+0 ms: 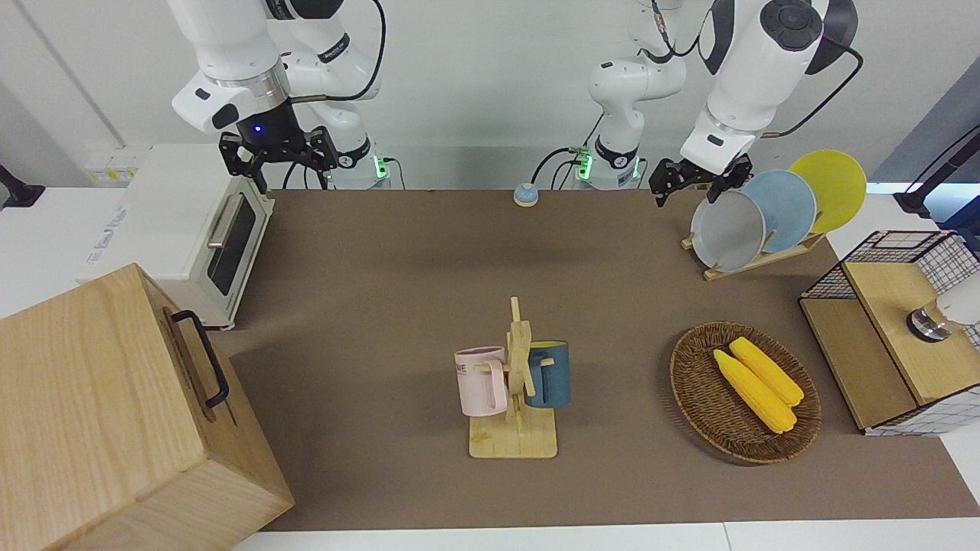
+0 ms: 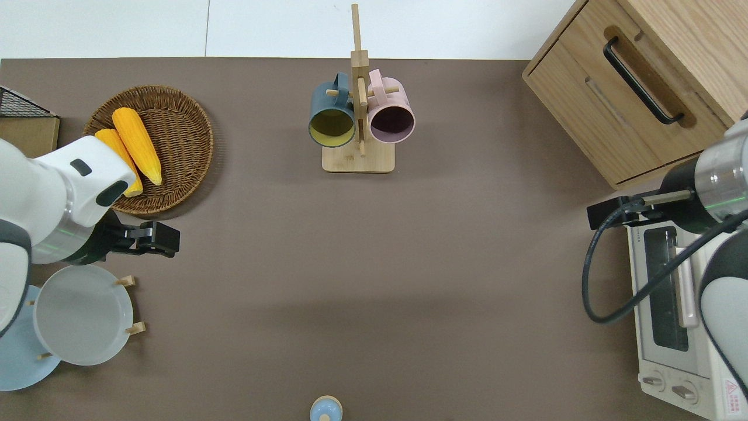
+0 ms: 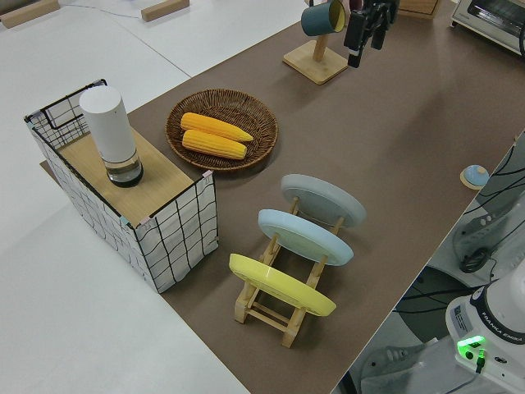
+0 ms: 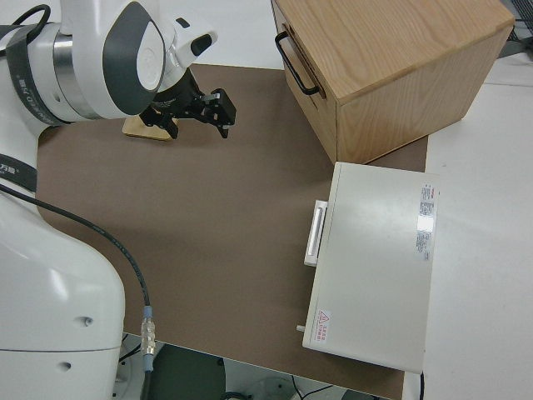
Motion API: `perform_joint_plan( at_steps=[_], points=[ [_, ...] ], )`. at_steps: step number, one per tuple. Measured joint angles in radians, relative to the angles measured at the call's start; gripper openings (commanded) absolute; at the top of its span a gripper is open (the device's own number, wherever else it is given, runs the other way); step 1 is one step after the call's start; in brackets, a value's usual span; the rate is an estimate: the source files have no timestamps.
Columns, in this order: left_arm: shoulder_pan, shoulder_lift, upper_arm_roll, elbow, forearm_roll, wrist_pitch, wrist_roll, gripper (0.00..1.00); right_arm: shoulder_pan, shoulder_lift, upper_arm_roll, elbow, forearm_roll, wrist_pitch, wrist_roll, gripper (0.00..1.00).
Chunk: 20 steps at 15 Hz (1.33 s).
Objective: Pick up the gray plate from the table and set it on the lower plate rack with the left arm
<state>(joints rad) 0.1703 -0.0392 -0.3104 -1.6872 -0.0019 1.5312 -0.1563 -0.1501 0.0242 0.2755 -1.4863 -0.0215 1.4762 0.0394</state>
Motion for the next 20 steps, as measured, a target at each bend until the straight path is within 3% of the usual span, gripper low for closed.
perform_joint_plan(
  at_steps=[8,13,20],
  points=[
    [0.025,-0.005,0.015,0.051,-0.011,-0.018,0.058,0.99,0.000,0.000,0.000,0.000,0.000,0.000,0.000,0.983],
    [0.027,-0.009,0.022,0.054,0.028,-0.043,0.285,0.99,0.000,0.000,0.000,0.000,0.000,0.000,0.000,0.983],
    [0.033,-0.015,0.023,0.057,0.029,-0.045,0.308,0.99,0.000,0.000,0.000,0.000,0.000,0.000,0.000,0.983]
  ],
)
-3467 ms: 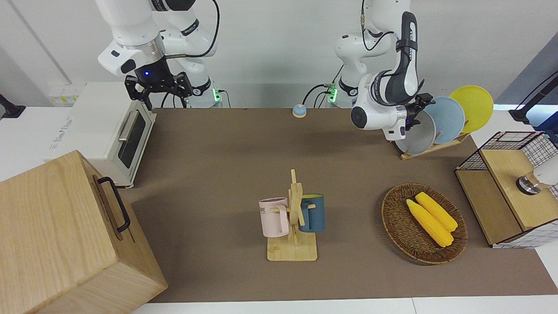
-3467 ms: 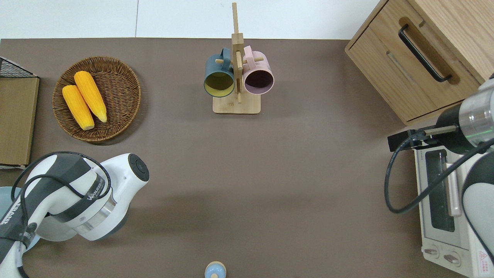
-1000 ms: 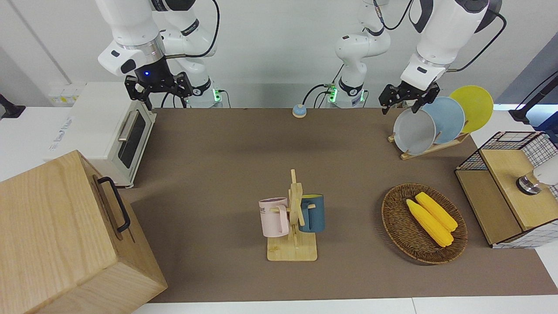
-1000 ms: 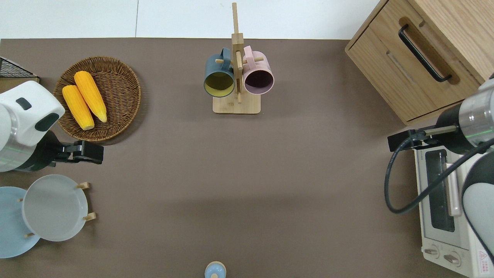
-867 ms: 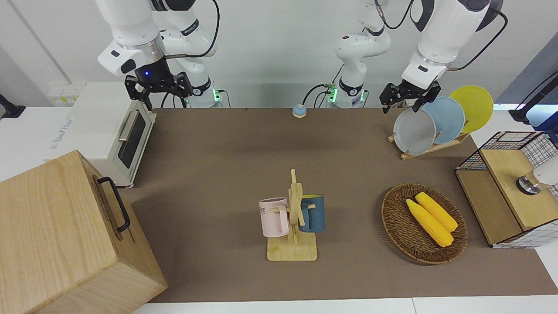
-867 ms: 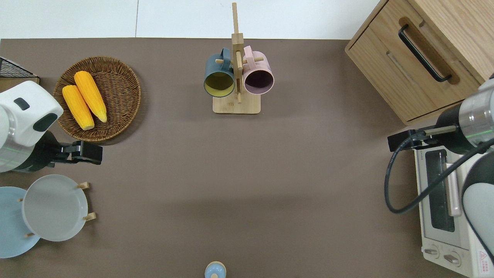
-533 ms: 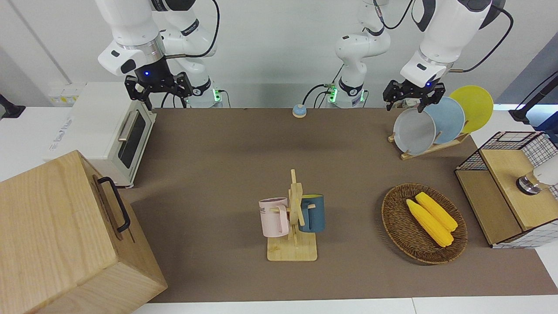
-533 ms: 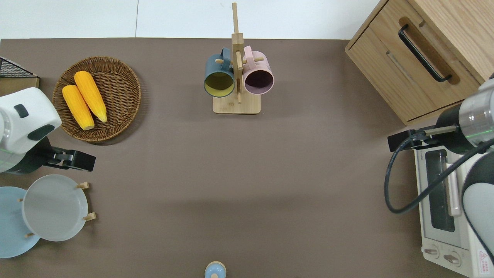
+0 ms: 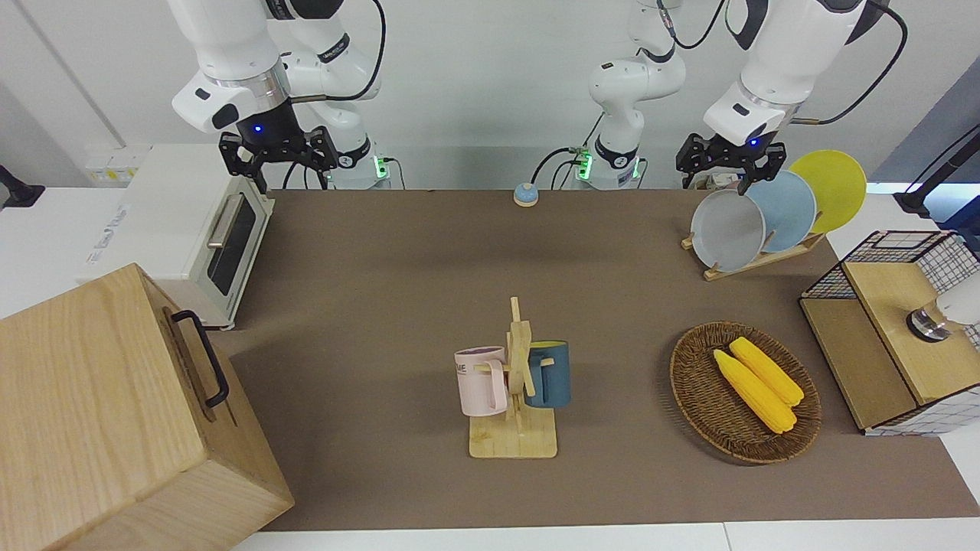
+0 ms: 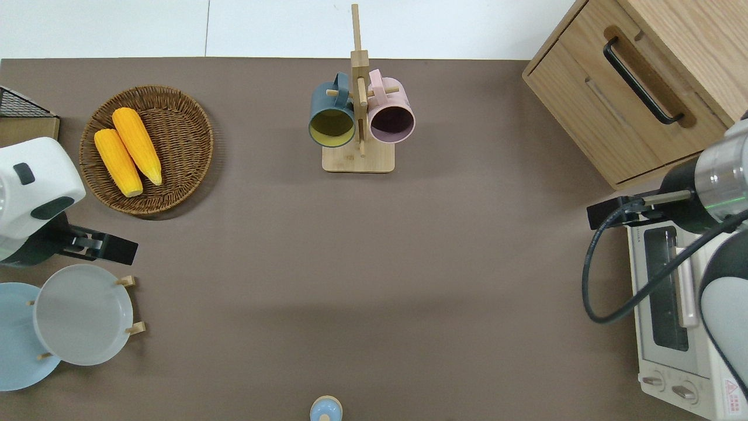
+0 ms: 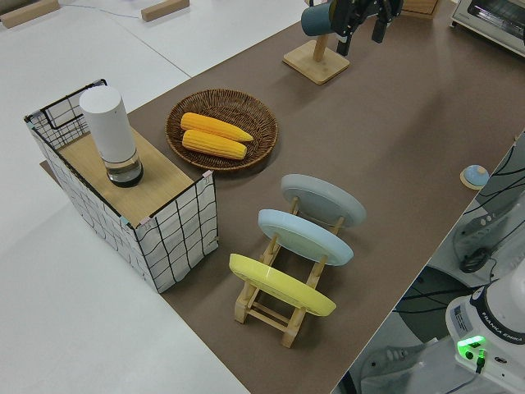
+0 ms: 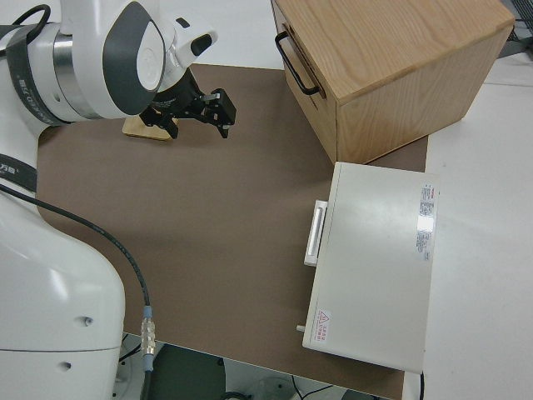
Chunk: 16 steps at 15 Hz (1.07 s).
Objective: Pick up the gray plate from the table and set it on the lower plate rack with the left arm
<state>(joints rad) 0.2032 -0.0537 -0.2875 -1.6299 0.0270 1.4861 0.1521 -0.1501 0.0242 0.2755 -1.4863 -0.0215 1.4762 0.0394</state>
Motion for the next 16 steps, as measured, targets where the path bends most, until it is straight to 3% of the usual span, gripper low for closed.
perform_joint_plan(
  at_steps=[7,14,16],
  points=[
    [0.010,0.000,0.026,0.001,0.000,0.045,-0.007,0.99,0.000,0.000,0.000,0.000,0.000,0.000,0.000,0.983],
    [-0.246,0.000,0.271,0.001,0.000,0.048,-0.050,0.99,0.000,0.000,0.000,0.000,0.000,0.000,0.000,0.983],
    [-0.272,0.000,0.298,0.001,0.000,0.048,-0.053,0.99,0.000,0.000,0.000,0.000,0.000,0.000,0.000,0.983]
  ],
)
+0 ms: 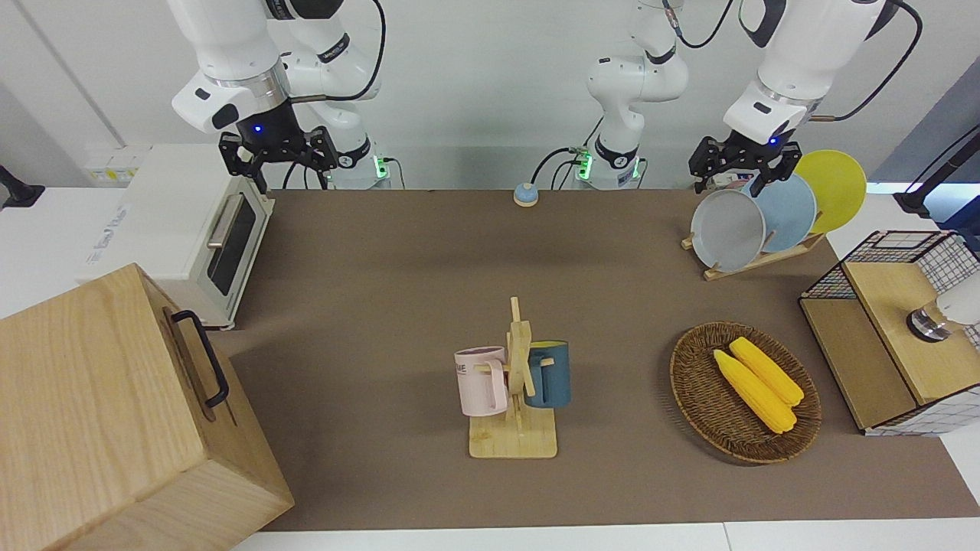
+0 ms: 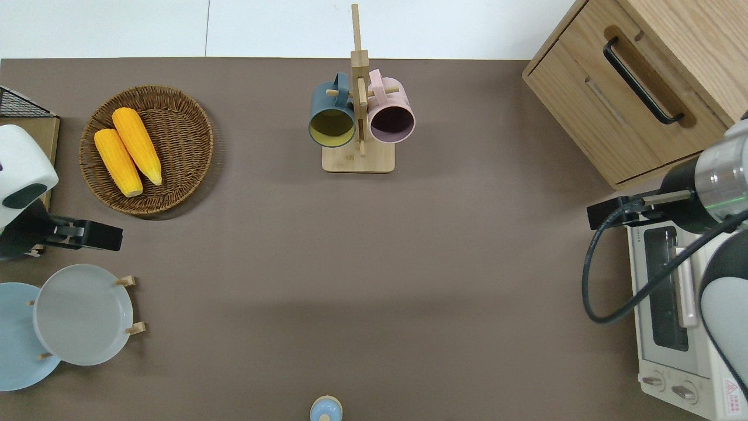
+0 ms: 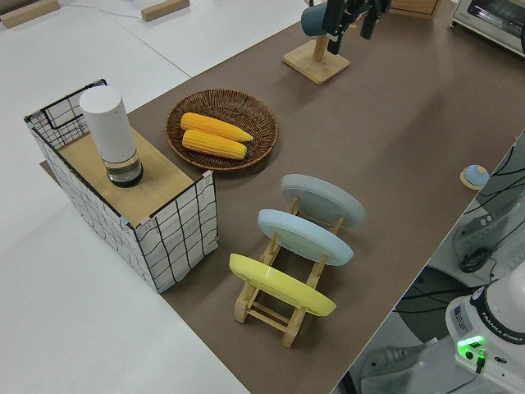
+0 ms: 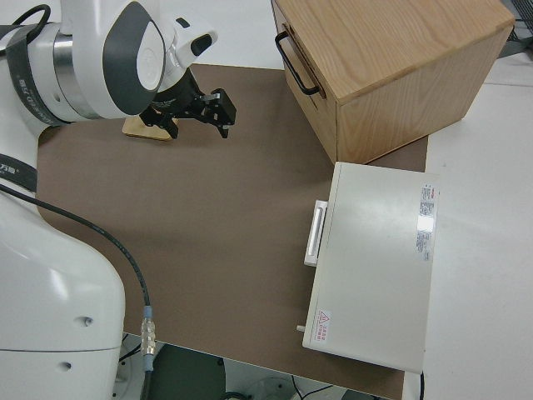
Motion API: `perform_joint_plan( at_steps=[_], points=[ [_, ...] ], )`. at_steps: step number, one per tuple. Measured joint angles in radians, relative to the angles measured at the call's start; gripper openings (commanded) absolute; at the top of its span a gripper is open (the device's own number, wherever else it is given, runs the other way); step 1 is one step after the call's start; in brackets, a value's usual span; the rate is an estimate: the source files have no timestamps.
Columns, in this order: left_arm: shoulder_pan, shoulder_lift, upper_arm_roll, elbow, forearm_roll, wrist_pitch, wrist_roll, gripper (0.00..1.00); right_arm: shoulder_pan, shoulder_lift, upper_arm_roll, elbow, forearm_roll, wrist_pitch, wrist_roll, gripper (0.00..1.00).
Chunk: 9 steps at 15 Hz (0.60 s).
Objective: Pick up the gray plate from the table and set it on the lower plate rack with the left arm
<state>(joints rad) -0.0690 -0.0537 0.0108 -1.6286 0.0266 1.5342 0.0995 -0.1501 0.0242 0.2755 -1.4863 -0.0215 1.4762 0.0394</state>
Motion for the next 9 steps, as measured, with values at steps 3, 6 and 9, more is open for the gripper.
perform_joint_plan(
  at_steps=[3,6,9],
  points=[
    [0.000,0.000,0.007,0.000,0.000,0.000,0.000,0.99,0.000,0.000,0.000,0.000,0.000,0.000,0.000,0.983],
    [0.000,0.000,0.007,0.000,0.000,0.000,0.000,0.99,0.000,0.000,0.000,0.000,0.000,0.000,0.000,0.983],
    [0.000,0.000,0.015,0.000,-0.001,0.000,0.000,0.99,0.000,0.000,0.000,0.000,0.000,0.000,0.000,0.983]
  ],
)
